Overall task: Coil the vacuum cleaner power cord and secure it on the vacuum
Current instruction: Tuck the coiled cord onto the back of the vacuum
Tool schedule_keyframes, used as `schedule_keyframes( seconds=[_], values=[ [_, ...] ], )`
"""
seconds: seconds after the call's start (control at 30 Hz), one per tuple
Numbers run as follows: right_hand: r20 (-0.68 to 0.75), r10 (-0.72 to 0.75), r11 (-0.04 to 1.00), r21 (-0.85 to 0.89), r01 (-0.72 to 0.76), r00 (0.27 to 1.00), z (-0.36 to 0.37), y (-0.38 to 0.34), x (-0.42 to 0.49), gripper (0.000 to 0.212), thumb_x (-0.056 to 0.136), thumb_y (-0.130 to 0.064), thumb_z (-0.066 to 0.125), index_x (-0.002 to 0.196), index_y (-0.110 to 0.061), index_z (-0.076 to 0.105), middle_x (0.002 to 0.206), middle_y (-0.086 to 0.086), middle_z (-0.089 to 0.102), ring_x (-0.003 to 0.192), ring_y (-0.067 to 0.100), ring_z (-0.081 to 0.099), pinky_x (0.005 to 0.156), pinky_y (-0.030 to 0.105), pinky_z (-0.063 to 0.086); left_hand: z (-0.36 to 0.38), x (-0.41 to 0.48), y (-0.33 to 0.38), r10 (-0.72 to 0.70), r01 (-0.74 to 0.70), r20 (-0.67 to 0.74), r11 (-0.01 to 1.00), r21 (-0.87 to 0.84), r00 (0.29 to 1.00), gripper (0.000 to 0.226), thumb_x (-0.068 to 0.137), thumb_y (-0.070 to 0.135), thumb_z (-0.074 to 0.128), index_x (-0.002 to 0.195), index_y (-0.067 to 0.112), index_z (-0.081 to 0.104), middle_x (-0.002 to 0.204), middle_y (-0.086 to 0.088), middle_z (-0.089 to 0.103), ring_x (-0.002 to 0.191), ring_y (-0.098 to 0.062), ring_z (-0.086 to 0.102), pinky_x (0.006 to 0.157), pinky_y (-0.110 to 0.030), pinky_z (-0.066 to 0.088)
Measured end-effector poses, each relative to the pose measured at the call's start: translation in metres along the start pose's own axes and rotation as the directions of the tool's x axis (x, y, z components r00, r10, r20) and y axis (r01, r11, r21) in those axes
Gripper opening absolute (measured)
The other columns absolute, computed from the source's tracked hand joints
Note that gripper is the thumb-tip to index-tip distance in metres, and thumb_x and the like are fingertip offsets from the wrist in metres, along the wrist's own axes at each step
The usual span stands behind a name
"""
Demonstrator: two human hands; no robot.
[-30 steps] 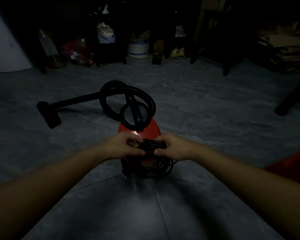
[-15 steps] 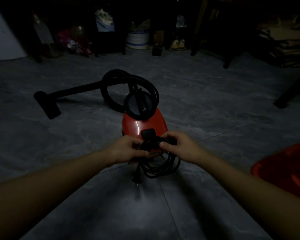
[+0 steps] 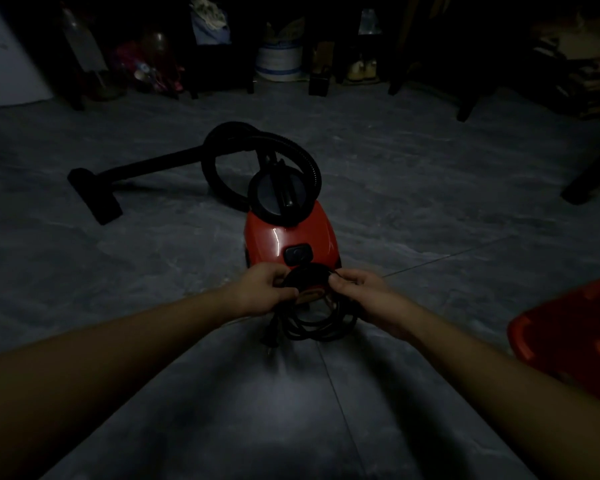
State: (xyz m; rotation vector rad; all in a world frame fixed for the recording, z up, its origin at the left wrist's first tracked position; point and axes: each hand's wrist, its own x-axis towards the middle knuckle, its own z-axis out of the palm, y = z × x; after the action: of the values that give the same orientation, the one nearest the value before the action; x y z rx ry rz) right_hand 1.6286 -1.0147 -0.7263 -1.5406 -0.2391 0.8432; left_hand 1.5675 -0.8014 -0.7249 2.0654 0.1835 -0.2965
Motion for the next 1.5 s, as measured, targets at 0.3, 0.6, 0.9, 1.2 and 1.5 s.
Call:
schedule_keyframes(
  seconds=[0.3, 0.6, 0.9, 1.2, 1.5],
  values=[
    [0.051, 0.064, 0.968, 0.238, -0.074, 0.997, -0.012, 0.010, 0.000, 0.026, 0.092, -0.020, 0.058, 0.113, -0.008, 0.067, 0.089, 0.006, 0.070, 0.074, 0.011, 0.065, 0.065, 0.024, 0.053, 0.010, 0.007, -0.006, 0.063, -0.063, -0.051, 0.998, 0.008, 0.997, 0.013, 0.089, 0.003, 0.068, 0.101, 0.008, 0.068, 0.084, 0.005, 0.068, 0.072, 0.002, 0.062, 0.069, -0.012, 0.050],
    [-0.051, -0.221, 0.926, -0.325, 0.193, 0.974, -0.026, 0.007, 0.005, 0.021, 0.099, -0.007, 0.053, 0.114, -0.005, 0.069, 0.077, -0.003, 0.067, 0.071, 0.005, 0.061, 0.071, 0.019, 0.049, 0.024, 0.002, 0.002, 0.035, -0.038, -0.056, 0.997, -0.067, 0.998, 0.013, 0.082, -0.004, 0.072, 0.095, -0.002, 0.071, 0.086, -0.006, 0.073, 0.078, -0.006, 0.067, 0.073, -0.021, 0.055],
    [-0.033, -0.367, 0.845, -0.430, 0.318, 0.930, -0.028, -0.005, 0.008, 0.021, 0.101, -0.012, 0.051, 0.112, -0.019, 0.067, 0.098, -0.004, 0.071, 0.092, 0.010, 0.067, 0.087, 0.028, 0.053, 0.024, 0.011, 0.021, -0.014, -0.019, -0.139, 0.971, -0.236, 0.990, 0.015, 0.083, -0.006, 0.071, 0.095, 0.003, 0.069, 0.074, 0.001, 0.072, 0.064, -0.002, 0.069, 0.059, -0.017, 0.053],
    [-0.068, -0.390, 0.810, -0.499, 0.307, 0.918, -0.026, 0.003, 0.015, 0.016, 0.094, -0.013, 0.063, 0.106, -0.023, 0.061, 0.073, 0.002, 0.060, 0.067, 0.011, 0.058, 0.065, 0.033, 0.050, 0.017, 0.000, 0.011, 0.171, -0.164, -0.301, 0.985, 0.048, 0.938, 0.027, 0.080, 0.003, 0.076, 0.098, 0.013, 0.059, 0.079, -0.008, 0.067, 0.066, -0.008, 0.060, 0.062, -0.022, 0.050],
    [-0.124, -0.425, 0.686, -0.690, 0.230, 0.896, -0.016, 0.024, 0.028, 0.014, 0.091, -0.017, 0.061, 0.104, -0.022, 0.061, 0.084, -0.013, 0.063, 0.077, 0.009, 0.063, 0.072, 0.029, 0.050, 0.025, 0.003, -0.006, 0.236, -0.175, -0.321, 0.963, 0.205, 0.917, 0.034, 0.078, 0.010, 0.078, 0.106, 0.021, 0.062, 0.085, 0.008, 0.068, 0.074, -0.002, 0.065, 0.067, -0.014, 0.049]
  ],
)
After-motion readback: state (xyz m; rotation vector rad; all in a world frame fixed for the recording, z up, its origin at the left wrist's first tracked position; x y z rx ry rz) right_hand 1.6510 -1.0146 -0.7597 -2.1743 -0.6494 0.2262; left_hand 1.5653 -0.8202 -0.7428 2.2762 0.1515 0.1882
